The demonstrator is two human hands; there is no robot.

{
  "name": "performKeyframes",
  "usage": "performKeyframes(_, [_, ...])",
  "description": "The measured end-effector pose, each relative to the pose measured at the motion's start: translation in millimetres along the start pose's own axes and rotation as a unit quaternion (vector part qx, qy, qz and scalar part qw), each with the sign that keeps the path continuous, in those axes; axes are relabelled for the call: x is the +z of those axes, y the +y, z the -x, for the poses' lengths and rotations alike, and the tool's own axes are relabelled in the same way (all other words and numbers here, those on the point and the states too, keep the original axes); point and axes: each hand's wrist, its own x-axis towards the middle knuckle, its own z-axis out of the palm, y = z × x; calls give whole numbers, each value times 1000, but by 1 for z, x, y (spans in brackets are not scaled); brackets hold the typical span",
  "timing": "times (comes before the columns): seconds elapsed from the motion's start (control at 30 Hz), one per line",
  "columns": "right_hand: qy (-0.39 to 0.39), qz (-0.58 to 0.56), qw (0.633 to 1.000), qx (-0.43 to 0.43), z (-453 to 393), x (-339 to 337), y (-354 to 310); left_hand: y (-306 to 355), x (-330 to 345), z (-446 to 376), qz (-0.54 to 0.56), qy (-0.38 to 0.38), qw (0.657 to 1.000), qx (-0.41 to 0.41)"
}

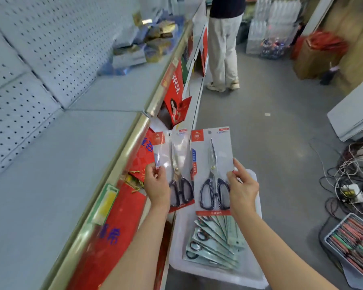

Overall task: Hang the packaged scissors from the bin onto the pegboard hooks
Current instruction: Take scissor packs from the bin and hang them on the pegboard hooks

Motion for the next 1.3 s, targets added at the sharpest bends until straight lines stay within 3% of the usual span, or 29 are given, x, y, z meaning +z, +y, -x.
performKeyframes(0.33, [-147,-64,985,-64,48,18,-92,111,-74,38,103,141,980,98])
performKeyframes(0.7, [-290,-110,948,-65,133,59,-138,182,-181,83,107,305,938,127])
performKeyframes(0.97, [-381,-132,912,-77,198,115,-148,204,-264,85,98,408,894,156])
performKeyframes(1.3, [-448,-132,884,-18,261,148,-131,204,-330,107,124,482,853,156])
